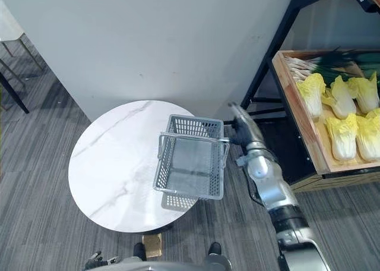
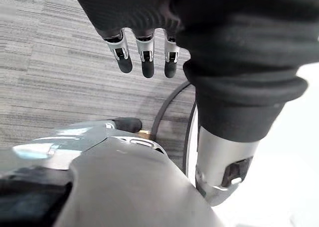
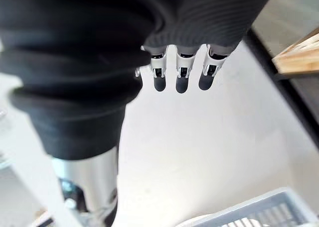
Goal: Pick vegetable in the basket
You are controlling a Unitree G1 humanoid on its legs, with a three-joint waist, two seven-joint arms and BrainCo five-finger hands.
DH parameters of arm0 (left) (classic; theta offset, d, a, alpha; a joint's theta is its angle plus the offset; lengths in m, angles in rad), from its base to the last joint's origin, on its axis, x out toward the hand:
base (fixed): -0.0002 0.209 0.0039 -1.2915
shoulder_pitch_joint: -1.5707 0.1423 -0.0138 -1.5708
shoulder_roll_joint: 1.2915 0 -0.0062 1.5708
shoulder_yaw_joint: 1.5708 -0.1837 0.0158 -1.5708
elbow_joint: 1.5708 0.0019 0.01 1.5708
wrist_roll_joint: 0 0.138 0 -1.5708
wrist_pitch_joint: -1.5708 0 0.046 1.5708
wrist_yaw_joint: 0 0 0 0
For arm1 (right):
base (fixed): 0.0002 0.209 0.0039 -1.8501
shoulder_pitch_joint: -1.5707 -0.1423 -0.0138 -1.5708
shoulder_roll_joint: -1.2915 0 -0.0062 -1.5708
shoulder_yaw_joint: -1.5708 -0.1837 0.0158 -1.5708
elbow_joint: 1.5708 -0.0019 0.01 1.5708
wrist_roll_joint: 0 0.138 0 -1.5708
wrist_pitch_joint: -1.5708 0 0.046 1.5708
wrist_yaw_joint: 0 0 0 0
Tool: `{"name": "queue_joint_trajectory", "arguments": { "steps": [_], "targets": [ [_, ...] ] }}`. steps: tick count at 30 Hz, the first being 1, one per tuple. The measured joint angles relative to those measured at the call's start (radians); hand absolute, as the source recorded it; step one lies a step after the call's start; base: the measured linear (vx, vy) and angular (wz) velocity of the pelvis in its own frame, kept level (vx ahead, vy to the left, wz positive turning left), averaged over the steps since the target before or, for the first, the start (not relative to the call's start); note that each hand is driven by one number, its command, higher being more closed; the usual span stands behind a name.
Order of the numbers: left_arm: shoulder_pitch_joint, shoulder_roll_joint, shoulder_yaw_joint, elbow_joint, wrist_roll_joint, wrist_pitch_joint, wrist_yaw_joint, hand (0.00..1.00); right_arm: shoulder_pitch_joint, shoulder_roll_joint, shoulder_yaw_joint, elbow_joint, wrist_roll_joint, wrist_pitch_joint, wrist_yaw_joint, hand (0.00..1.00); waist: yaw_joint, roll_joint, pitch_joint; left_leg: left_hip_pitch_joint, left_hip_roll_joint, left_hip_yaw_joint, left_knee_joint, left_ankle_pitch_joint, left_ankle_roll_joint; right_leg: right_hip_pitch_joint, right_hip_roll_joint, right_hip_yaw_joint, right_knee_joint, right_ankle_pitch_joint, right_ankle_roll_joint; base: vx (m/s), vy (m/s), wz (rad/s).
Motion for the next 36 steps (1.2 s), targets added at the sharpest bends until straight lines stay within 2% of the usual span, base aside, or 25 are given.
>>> {"name": "queue_joint_trajectory", "arguments": {
  "steps": [6, 8, 11, 16, 20, 36],
  "targets": [
    [-0.004, 0.003, 0.008, -0.017, -0.001, -0.005, 0.001, 0.00, -0.220, -0.003, 0.156, 0.172, -0.021, -0.013, 0.032, 0.00, 0.020, -0.019, 0.021, -0.050, -0.006, -0.041, 0.000, 0.023, 0.009, -0.019, -0.004, -0.034, -0.007, 0.012, -0.003, -0.03, 0.003, 0.18],
    [-0.010, 0.002, 0.008, -0.023, -0.001, -0.007, 0.002, 0.00, -0.306, -0.020, 0.208, 0.237, -0.097, -0.015, 0.042, 0.00, 0.038, -0.020, 0.059, -0.051, -0.007, -0.043, 0.000, 0.027, 0.014, -0.019, -0.005, -0.035, -0.009, 0.018, -0.004, -0.03, 0.002, 0.05],
    [-0.011, 0.001, 0.008, -0.031, -0.002, -0.007, 0.004, 0.00, -0.333, -0.021, 0.229, 0.271, -0.127, -0.014, 0.045, 0.00, 0.045, -0.020, 0.078, -0.053, -0.010, -0.045, 0.000, 0.029, 0.016, -0.019, -0.006, -0.036, -0.011, 0.020, -0.004, -0.01, 0.002, 0.00],
    [-0.014, 0.000, 0.006, -0.038, -0.004, -0.008, 0.010, 0.00, -0.353, -0.021, 0.231, 0.345, -0.166, -0.008, 0.046, 0.00, 0.045, -0.017, 0.100, -0.069, -0.017, -0.047, 0.000, 0.031, 0.018, -0.035, -0.013, -0.038, -0.012, 0.023, -0.002, 0.00, 0.000, 0.00],
    [-0.022, 0.000, 0.003, -0.039, -0.011, -0.015, 0.013, 0.00, -0.387, -0.022, 0.236, 0.429, -0.167, 0.007, 0.056, 0.00, 0.040, -0.016, 0.142, -0.070, -0.020, -0.049, 0.000, 0.033, 0.017, -0.035, -0.014, -0.039, -0.014, 0.026, -0.003, 0.00, 0.000, 0.00],
    [-0.055, 0.003, -0.035, -0.040, -0.048, -0.030, 0.041, 0.00, -0.461, -0.042, 0.235, 0.541, -0.167, 0.018, 0.056, 0.00, 0.031, 0.000, 0.229, -0.121, -0.032, -0.063, 0.000, 0.045, 0.021, -0.079, -0.024, -0.043, -0.022, 0.043, -0.005, 0.00, 0.002, 0.01]
  ]
}}
